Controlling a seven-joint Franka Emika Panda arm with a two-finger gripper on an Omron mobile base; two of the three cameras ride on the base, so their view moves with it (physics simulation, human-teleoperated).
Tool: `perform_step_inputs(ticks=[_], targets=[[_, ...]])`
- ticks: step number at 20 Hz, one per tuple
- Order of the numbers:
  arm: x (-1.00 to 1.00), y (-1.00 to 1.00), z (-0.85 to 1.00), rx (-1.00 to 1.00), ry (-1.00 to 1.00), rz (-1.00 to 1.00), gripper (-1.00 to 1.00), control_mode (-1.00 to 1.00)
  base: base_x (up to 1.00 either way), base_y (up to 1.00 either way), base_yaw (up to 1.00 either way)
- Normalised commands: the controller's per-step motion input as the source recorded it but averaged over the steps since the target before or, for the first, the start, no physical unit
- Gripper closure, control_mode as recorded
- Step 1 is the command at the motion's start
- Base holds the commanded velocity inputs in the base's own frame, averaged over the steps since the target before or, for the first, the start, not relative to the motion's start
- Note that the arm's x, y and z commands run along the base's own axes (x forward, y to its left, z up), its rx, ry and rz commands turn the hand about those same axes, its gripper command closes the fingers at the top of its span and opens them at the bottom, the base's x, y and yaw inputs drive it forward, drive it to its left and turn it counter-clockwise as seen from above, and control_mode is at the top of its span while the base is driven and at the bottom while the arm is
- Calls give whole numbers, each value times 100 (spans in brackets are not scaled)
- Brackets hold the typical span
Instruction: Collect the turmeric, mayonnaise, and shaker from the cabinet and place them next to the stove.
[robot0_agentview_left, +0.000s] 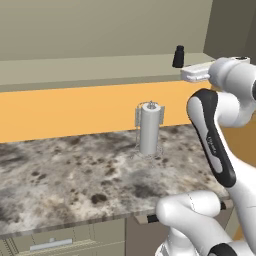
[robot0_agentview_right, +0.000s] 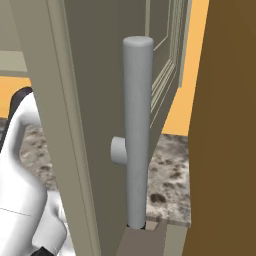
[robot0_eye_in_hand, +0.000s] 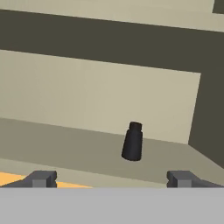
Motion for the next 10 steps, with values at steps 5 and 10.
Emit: perform_step_inputs(ticks=[5,10], targets=[[25,-29,0,12,9,-6,-100,-100,0,0,0],[31,-11,0,5,8,0,-100,-100,0,0,0]])
